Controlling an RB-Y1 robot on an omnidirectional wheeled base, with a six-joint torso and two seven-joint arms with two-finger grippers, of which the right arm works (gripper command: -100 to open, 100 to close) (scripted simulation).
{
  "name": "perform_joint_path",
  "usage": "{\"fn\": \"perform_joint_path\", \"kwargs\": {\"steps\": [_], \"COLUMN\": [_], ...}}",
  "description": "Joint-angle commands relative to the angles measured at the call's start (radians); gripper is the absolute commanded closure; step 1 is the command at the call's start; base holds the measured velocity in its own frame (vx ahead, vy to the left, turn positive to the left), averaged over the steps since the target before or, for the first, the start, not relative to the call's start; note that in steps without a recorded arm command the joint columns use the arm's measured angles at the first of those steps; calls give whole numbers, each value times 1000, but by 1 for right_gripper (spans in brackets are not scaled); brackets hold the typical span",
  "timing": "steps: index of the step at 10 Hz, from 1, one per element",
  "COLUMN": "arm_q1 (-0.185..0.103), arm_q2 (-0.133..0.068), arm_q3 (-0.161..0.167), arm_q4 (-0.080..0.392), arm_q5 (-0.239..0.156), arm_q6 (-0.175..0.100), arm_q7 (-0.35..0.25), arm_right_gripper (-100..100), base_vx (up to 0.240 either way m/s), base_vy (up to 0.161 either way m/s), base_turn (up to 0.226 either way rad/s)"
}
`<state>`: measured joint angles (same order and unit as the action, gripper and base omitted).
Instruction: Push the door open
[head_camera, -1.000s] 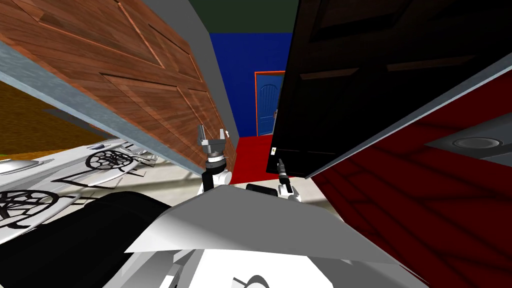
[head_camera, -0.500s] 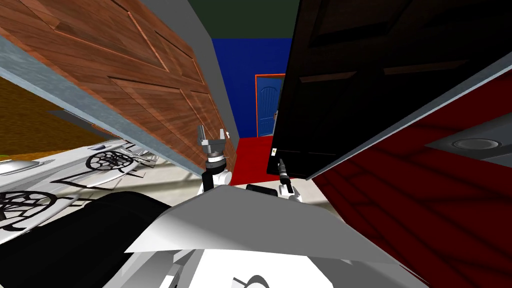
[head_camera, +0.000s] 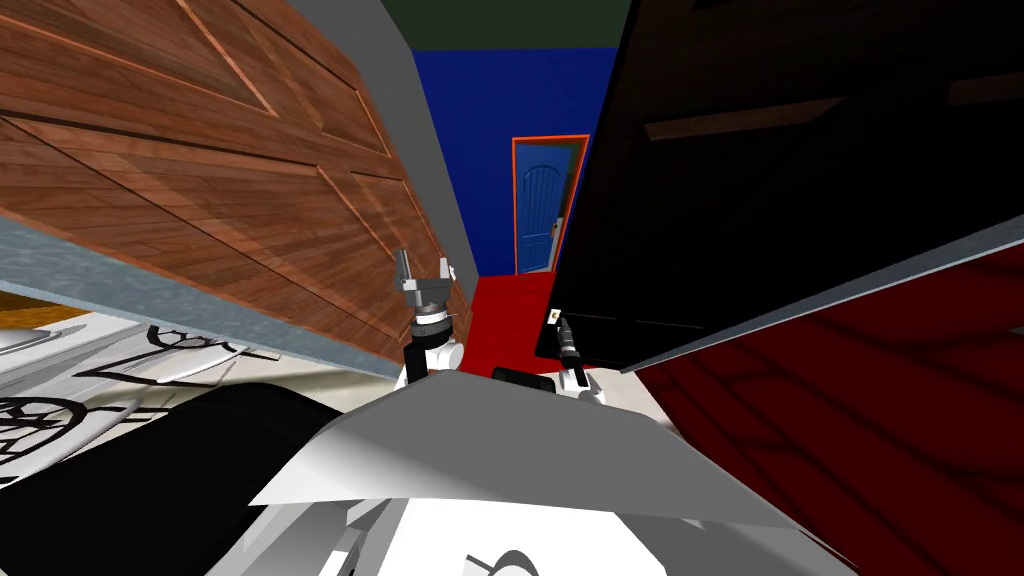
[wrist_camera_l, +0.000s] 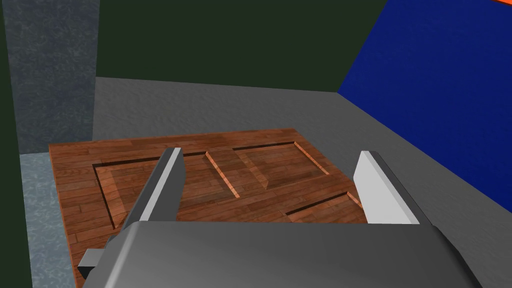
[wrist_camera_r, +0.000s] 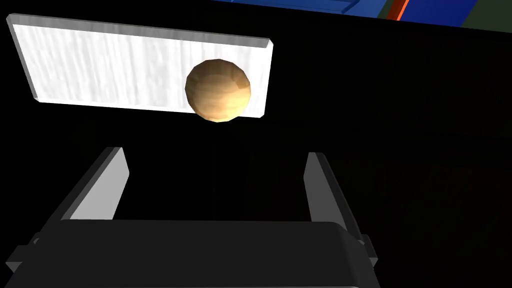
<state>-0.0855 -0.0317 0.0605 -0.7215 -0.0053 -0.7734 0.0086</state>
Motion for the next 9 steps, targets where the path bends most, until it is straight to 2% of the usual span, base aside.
{"fn": "perform_joint_path", "kwargs": {"steps": [1,3,4,5,9], "arm_q1": [-1,-2,-1,-1,-1], "arm_q2": [7,24,20,20,20], "arm_q3": [-3,-7,-6,-6,-6], "arm_q4": [2,6,1,1,1], "arm_q5": [-1,-3,-3,-3,-3], "arm_q6": [-3,-7,-2,-2,-2], "arm_q7": [1,3,3,3,3], "arm_right_gripper": [-100,-100,-100,100,100], "base_vx": [198,193,71,-15,-13], "base_vy": [7,14,2,2,-1], "base_turn": [22,24,-6,4,2]}}
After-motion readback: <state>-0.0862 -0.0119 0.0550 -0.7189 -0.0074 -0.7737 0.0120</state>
